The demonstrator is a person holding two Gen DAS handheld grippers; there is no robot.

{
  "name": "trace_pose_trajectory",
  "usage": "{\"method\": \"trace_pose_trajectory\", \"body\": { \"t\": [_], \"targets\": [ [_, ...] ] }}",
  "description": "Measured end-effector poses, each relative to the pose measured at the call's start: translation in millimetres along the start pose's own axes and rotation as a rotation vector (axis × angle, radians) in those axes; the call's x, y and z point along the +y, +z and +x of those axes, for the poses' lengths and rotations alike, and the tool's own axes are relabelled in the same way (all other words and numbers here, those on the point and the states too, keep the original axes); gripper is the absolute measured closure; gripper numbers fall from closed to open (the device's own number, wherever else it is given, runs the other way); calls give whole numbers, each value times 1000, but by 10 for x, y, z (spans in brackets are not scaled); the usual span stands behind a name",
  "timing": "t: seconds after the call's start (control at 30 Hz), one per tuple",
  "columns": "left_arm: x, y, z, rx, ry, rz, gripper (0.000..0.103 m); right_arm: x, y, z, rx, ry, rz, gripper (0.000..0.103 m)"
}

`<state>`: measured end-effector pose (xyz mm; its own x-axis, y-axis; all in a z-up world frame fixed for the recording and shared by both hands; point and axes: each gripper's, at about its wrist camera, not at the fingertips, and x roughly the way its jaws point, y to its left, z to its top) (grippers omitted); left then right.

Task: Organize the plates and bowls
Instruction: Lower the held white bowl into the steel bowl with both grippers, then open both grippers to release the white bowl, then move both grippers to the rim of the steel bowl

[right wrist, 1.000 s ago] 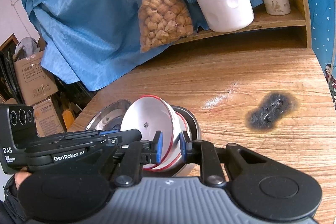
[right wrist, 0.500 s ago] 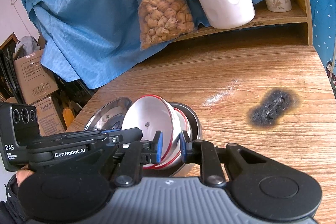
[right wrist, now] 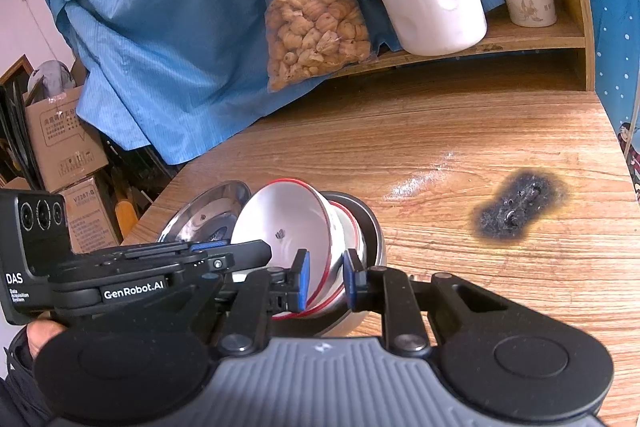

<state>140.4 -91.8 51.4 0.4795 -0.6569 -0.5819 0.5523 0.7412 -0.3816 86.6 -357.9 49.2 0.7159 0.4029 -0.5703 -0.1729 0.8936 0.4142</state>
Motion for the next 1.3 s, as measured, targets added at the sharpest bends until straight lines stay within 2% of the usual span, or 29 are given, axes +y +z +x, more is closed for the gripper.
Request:
{"method": "trace_pose_trajectory", "body": {
  "t": [0.27,0.43,0.5,0.53,0.6,0.63,0.67,0.7,0.73,0.8,0.83,0.9,1.0,1.1,1.2,1.3],
  "targets": [
    [10,-7,-5,-6,12,-1,82,14,-4,-3,-3,-14,-13,80],
    [14,-47,-24,-40,23,-5,81,44,-6,2,-11,-43,-39,78],
    [30,-64,-33,-51,25,-17,71,56,-7,-9,-19,-53,-46,76],
    [42,-77,-54,-63,18,-24,69,70,-10,-26,-30,-63,-53,73],
    [43,-97,-112,-95,13,-25,57,88,-19,-65,-54,-81,-59,55],
    [40,-105,-146,-115,10,-24,49,95,-28,-89,-70,-89,-62,51],
    [37,-110,-179,-136,20,-25,28,101,-35,-109,-84,-97,-65,43],
    [28,-119,-218,-163,40,-27,13,105,-47,-131,-99,-106,-66,34],
    [19,-128,-256,-195,57,-21,10,111,-60,-151,-116,-118,-67,30],
    [8,-141,-312,-232,89,-3,3,115,-85,-181,-145,-140,-68,12],
    [5,-152,-340,-248,110,-2,1,112,-97,-195,-163,-149,-68,9],
    [7,-175,-391,-274,158,-9,1,94,-121,-210,-192,-162,-58,3],
    [-26,-244,-500,-314,198,27,1,73,-139,-233,-228,-173,-50,0],
    [-54,-377,-646,-418,220,60,1,95,-171,-310,-296,-162,-69,0],
    [11,-440,-742,-454,242,-16,1,77,-180,-390,-352,-165,-53,0],
    [149,-464,-775,-438,230,-82,1,59,-131,-438,-350,-173,-27,0]
  ]
}}
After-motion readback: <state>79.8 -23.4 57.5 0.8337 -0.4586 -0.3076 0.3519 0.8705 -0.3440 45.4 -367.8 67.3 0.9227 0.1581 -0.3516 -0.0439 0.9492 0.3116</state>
